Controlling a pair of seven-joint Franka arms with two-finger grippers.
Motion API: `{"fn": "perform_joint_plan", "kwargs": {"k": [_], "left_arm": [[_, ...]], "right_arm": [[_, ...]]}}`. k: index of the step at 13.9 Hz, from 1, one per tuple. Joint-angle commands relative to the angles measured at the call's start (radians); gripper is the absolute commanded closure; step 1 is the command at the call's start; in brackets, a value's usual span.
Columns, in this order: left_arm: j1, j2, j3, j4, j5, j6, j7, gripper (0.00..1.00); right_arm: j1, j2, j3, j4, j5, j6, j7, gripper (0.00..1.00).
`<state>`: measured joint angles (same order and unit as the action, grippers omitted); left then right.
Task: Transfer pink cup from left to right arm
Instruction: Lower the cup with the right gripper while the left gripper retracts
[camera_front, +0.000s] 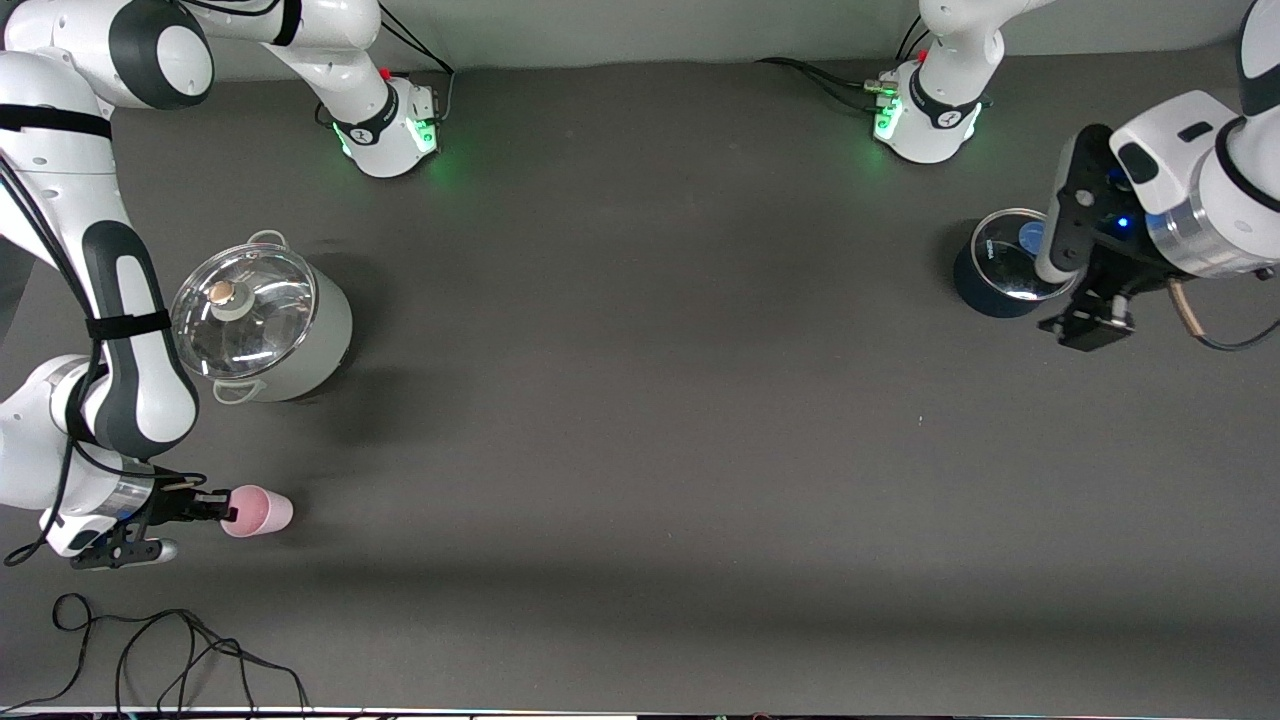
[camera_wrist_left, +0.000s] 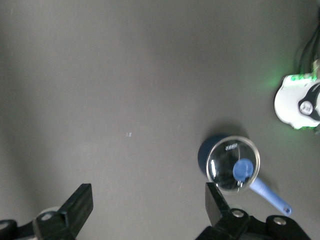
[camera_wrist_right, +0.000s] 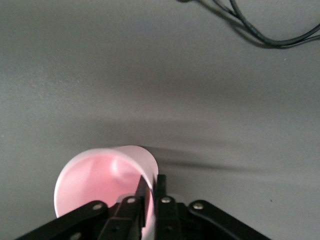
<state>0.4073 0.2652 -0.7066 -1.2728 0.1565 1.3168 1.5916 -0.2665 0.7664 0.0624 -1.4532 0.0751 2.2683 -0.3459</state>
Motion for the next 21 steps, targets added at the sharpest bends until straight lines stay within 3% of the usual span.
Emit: {"fn": "perform_joint_plan", "kwargs": {"k": [1, 2, 4, 5, 9, 13, 17, 21], "left_arm": [[-0.001, 0.0, 0.012, 0.0, 0.066, 0.051, -0.018, 0.0], [0.002, 0.003, 0.022, 0.0, 0.069, 0.053, -0.015, 0.0], [0.001, 0.005, 0.044, -0.006, 0.075, 0.05, -0.01, 0.0], [0.001, 0.006, 0.045, -0.01, 0.077, 0.05, -0.012, 0.0], [-0.013, 0.075, 0.044, -0.01, 0.161, 0.091, -0.042, 0.0], [-0.001, 0.078, 0.044, -0.007, 0.15, 0.09, -0.042, 0.0], [-0.001, 0.074, 0.044, 0.001, 0.159, 0.082, -0.05, 0.0], [0.001, 0.06, 0.042, 0.006, 0.147, 0.013, -0.426, 0.0]], "right_arm": [[-0.005, 0.01, 0.005, 0.008, 0.025, 0.019, -0.039, 0.71], [-0.004, 0.008, 0.005, 0.01, 0.025, 0.017, -0.039, 0.38], [-0.004, 0.001, 0.005, 0.01, 0.025, 0.011, -0.038, 0.11], [-0.005, -0.004, 0.005, 0.01, 0.023, 0.01, -0.038, 0.02], [-0.002, -0.071, 0.002, 0.016, 0.014, -0.114, -0.033, 0.01], [-0.002, -0.252, -0.012, 0.014, 0.009, -0.379, -0.032, 0.01], [0.003, -0.409, -0.016, 0.013, 0.009, -0.548, -0.01, 0.01], [0.013, -0.548, -0.015, -0.004, -0.008, -0.679, 0.054, 0.01]]}}
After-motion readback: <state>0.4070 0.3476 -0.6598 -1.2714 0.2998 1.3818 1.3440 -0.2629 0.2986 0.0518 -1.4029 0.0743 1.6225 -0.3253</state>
